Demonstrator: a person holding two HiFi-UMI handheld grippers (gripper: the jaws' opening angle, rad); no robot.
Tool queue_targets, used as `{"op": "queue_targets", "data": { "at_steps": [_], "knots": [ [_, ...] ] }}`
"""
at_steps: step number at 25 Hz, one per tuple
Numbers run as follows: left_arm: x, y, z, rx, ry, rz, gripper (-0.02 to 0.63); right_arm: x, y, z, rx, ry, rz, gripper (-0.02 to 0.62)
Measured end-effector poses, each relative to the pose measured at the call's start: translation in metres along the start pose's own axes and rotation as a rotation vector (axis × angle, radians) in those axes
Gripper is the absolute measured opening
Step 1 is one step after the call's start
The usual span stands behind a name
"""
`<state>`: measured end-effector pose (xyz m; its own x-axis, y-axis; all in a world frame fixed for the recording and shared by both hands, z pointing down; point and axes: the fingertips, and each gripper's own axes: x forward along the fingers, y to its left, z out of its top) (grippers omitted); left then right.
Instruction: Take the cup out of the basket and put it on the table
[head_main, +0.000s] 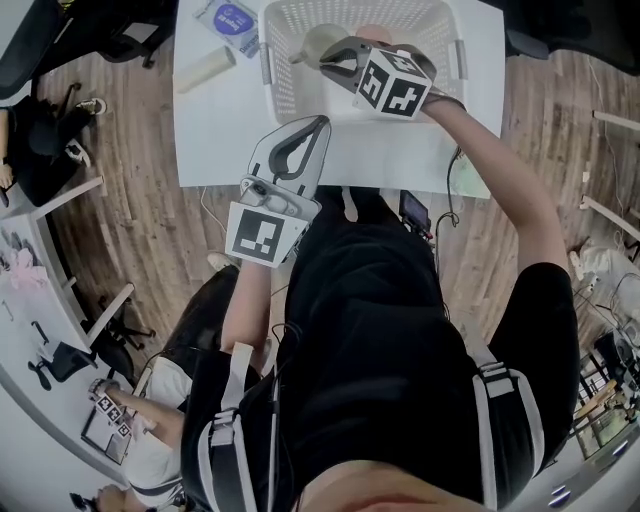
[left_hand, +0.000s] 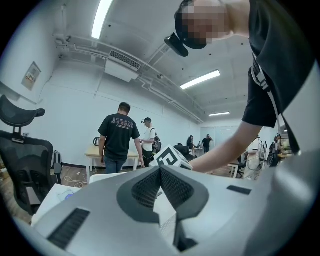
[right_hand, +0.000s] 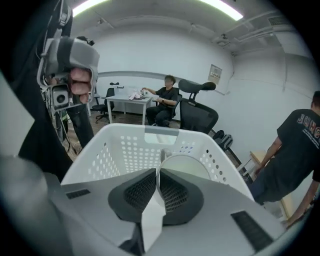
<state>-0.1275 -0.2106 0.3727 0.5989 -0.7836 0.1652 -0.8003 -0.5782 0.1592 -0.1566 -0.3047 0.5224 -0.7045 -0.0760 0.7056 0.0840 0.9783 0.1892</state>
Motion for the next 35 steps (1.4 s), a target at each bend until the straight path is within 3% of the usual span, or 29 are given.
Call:
{"op": "queue_targets", "data": {
  "at_steps": [12,21,32,35],
  "knots": [
    [-0.005,-0.017,0.016,0.044,-0.033,-0.008,0.020,-0.109,0.010,0.047,0.081,-0.118,-0.129,0.038],
    [0.001,-0.040,0.019,0.059,-0.041,-0.013,0.020,-0.161,0.039,0.040,0.208,-0.225,-0.205,0.037],
    [0.007,-0.081,0.004,0.052,-0.012,0.076,0.020,-0.215,0.059,0.025,0.324,-0.423,-0.288,0.035],
    [-0.001,-0.091,0.003,0.049,-0.028,0.067,0.020,-0.226,0.071,0.029,0.337,-0.462,-0.315,0.035]
  ]
}}
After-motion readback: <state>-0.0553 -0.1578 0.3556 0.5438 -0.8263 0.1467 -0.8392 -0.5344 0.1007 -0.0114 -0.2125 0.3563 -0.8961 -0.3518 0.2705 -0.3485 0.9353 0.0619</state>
